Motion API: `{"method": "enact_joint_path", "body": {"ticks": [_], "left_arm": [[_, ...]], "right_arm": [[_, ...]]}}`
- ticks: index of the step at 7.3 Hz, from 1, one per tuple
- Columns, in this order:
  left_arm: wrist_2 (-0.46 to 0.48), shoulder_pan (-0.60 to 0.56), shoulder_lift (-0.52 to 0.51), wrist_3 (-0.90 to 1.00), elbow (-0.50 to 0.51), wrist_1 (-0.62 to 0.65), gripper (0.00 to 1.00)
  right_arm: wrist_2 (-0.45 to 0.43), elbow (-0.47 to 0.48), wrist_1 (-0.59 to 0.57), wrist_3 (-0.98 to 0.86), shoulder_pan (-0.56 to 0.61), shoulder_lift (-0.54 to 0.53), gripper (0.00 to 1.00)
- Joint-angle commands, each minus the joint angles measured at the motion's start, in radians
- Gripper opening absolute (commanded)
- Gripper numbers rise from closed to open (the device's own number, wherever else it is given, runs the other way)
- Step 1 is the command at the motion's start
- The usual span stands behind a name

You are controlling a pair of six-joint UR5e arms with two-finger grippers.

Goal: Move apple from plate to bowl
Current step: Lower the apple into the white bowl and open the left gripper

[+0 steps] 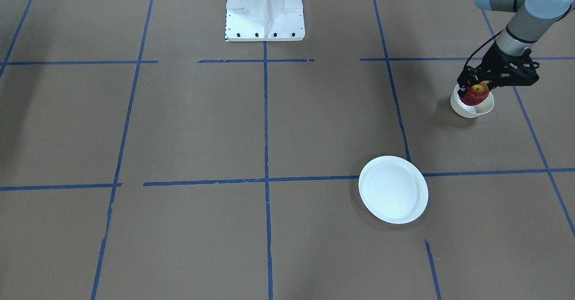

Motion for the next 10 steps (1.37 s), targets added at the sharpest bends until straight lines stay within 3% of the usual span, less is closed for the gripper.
{"method": "enact_joint_path", "body": {"ticks": [1, 2, 3, 4, 5, 8, 10], "left_arm": [[0.0, 0.002, 0.0, 0.001, 0.021, -0.001, 0.47], [0.0, 0.003, -0.001, 0.002, 0.023, -0.001, 0.5], [0.0, 0.003, -0.001, 0.001, 0.021, -0.001, 0.64], [0.0, 0.003, -0.004, -0.001, 0.021, -0.001, 0.88], [0.0, 0.002, -0.008, -0.002, 0.021, 0.0, 0.99], [-0.014, -0.007, -0.005, 0.014, 0.009, 0.008, 0.99], [-0.022, -0.103, 0.006, 0.211, 0.004, 0.014, 0.99]], "right_arm": [[0.0, 0.0, 0.0, 0.0, 0.0, 0.0, 1.0], [0.0, 0.0, 0.0, 0.0, 0.0, 0.0, 1.0], [0.0, 0.0, 0.0, 0.0, 0.0, 0.0, 1.0], [0.0, 0.0, 0.0, 0.0, 0.0, 0.0, 1.0], [0.0, 0.0, 0.0, 0.0, 0.0, 0.0, 1.0], [0.0, 0.0, 0.0, 0.0, 0.0, 0.0, 1.0], [0.0, 0.0, 0.0, 0.0, 0.0, 0.0, 1.0]]}}
